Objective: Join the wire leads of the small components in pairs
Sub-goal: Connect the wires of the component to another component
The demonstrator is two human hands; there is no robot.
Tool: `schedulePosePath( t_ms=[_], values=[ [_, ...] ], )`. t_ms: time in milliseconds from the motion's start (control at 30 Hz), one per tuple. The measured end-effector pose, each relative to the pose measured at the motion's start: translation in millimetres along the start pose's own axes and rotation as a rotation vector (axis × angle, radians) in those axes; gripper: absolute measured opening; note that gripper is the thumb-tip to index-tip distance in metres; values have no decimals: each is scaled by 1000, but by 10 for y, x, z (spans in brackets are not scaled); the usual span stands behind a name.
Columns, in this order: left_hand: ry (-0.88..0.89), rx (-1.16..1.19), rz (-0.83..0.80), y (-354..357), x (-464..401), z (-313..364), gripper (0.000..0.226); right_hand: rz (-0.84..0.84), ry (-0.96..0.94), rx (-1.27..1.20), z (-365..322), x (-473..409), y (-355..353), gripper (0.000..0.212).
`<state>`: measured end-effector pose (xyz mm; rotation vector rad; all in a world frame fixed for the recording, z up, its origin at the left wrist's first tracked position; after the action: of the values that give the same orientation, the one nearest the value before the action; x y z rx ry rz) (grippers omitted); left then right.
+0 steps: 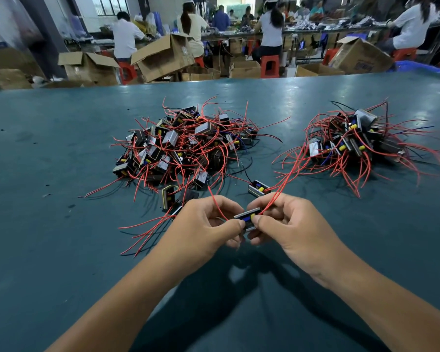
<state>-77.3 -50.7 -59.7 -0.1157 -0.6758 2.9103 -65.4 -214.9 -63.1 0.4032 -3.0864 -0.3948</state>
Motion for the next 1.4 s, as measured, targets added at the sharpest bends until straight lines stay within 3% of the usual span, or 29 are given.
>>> schedulePosePath(
  t_ms=[233, 433, 733, 867, 1067, 1400],
  values=[
    [74, -46, 49, 9, 24, 8, 7, -19, 1, 17, -11, 19, 1, 6],
    [103, -61, 87, 2, 42, 47, 14, -42, 12, 43, -36, 27, -17, 7],
    [214, -82, 21, -1, 73, 83, 31, -19, -57, 17, -69, -11, -10, 5],
    [269, -135, 108, 12, 39, 65, 34, -22, -68, -24, -58, 2, -21, 6],
    [297, 26, 88, -12, 17, 100, 23, -35, -56, -180, -80, 6, -11, 7],
    [315, 85, 20, -42, -2, 92, 32, -12, -142, -100, -101, 6, -35, 13]
  ],
)
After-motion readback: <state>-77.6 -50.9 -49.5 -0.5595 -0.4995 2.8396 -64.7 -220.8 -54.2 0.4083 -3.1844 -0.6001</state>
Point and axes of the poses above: each hand's wrist, its own x-axis away from the middle knuckle, its own y-axis out of the palm, z = x × y, the point moved 3 cm from there along -x, towards the middle knuckle, and after that the axes turned 14 degrees about -x, right-handed, at the moved point
